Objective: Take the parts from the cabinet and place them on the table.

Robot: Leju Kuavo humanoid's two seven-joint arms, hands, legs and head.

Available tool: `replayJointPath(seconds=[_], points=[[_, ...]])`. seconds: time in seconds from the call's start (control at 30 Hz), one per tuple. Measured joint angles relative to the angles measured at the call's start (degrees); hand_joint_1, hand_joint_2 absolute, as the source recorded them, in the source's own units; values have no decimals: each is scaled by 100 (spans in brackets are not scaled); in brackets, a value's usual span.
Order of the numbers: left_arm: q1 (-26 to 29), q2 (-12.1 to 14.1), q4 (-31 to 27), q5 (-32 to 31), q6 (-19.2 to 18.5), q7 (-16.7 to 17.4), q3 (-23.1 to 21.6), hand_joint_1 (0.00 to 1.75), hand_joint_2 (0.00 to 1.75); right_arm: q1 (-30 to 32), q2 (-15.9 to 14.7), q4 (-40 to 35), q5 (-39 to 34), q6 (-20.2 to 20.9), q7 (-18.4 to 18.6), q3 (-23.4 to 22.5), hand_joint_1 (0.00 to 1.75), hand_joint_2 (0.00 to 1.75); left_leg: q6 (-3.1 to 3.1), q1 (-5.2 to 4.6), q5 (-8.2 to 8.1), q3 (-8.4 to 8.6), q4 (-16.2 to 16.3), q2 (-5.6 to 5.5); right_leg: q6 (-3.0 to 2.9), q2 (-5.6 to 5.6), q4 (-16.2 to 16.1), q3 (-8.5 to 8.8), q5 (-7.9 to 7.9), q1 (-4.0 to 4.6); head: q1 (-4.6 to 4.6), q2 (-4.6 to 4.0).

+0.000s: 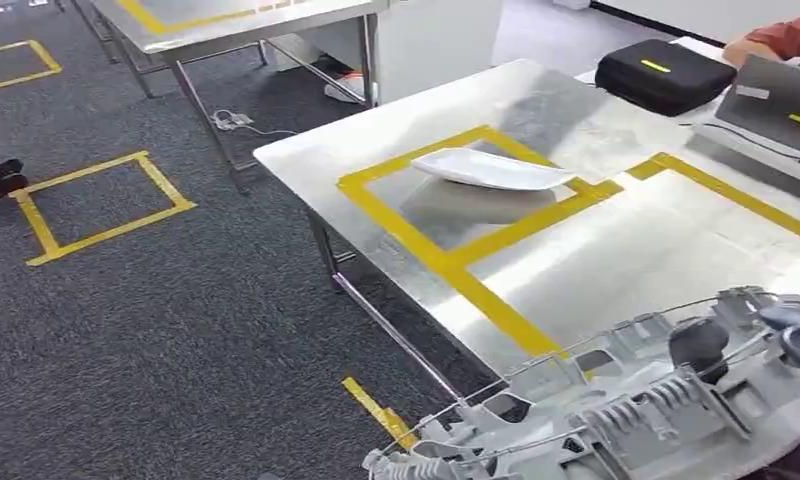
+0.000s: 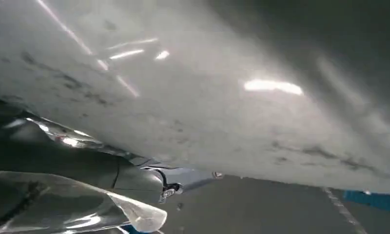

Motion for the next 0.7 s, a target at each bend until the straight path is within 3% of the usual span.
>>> replayJointPath(seconds=[0.03,0.07,0.13,0.17,0.2,0.27,0.3,0.33,0.37,0.43,0.47,0.5,0.53,0.57,0.6,0.63,0.67,0.7], points=[[10,0,0,-2,0,0,-6,0,175,-34,-26,0,2,0,0,0,175,175,19,-6,9,-8,-4,68,28,-230,330,-151,-212,-1,37,0],[28,4,0,0,0,0,-11,0,175,-41,-39,-2,11,0,0,0,175,175,23,-14,6,-20,-1,154,61,-340,800,-364,-441,-7,44,0],[31,20,0,0,0,0,-13,0,175,-37,-61,-4,35,2,0,0,175,175,30,-27,1,-34,3,327,105,-387,1587,-717,-727,-33,40,0],[31,22,0,0,0,0,-15,0,175,-37,-72,-7,46,2,0,0,175,175,30,-28,-3,-29,3,403,119,-396,1623,-719,-676,-42,37,0],[28,24,0,0,0,0,-17,0,175,-38,-79,-11,66,2,0,0,175,175,24,-28,-14,-21,3,482,128,-416,1397,-573,-516,-46,38,0],[22,22,0,0,2,0,-20,0,175,-39,-90,-31,90,2,0,0,175,175,-4,-25,-42,11,7,605,124,-578,359,22,-65,-49,40,0],[20,26,0,0,2,0,-20,0,175,-47,-94,-42,101,2,0,0,175,175,-32,-44,-65,34,14,653,109,-854,-110,260,-53,-27,42,0],[24,35,0,0,4,0,-20,0,175,-63,-98,-44,105,2,2,0,175,175,-66,-92,-94,24,39,691,28,-974,-171,357,-97,23,44,0],[30,37,0,0,4,0,-22,0,175,-64,-98,-50,109,2,2,0,175,175,-84,-96,-92,27,36,731,-35,-867,-157,332,-87,22,26,0],[17,42,0,0,13,0,-22,0,175,-61,-100,-59,133,2,2,0,175,175,-118,-95,-97,57,26,856,-90,-741,-151,296,-88,36,42,0],[6,42,-2,0,28,0,-24,0,175,-63,-103,-81,142,2,2,-2,175,175,-162,-92,-141,68,36,896,-135,-663,-188,323,-67,1,42,0],[3,46,-2,0,31,0,-26,0,175,-66,-103,-90,160,0,2,-2,175,175,-208,-64,-225,55,121,617,-167,-611,-201,331,-54,-19,29,0],[20,39,0,0,26,0,-26,0,175,-89,-103,-90,166,0,2,-2,175,175,-225,-45,-406,-62,400,375,-200,-551,-201,330,-50,-30,-4,0],[24,39,-2,9,31,-4,-26,0,175,-91,-103,-90,173,0,0,-2,175,175,-237,-33,-642,-270,864,246,-221,-480,-201,328,-48,-29,-8,0],[1,50,-2,26,31,-11,-22,0,175,-89,-103,-90,177,2,0,-2,175,175,-246,-33,-859,-501,1376,204,-228,-407,-200,328,-48,-25,-6,0],[-32,55,-2,31,15,-11,-22,0,175,-89,-103,-90,188,2,2,-2,175,175,-249,-39,-972,-670,1742,195,-228,-338,-198,330,-47,-20,-11,0],[-62,57,-2,28,-15,-11,-22,0,175,-90,-103,-90,203,2,2,-2,175,175,-246,-38,-949,-745,1904,190,-228,-253,-196,338,-47,-16,-4,0],[-66,61,-2,24,-48,-11,-22,0,175,-90,-103,-90,212,2,2,-2,175,175,-231,-37,-767,-686,1764,186,-228,-163,-195,349,-47,-13,-6,0]])
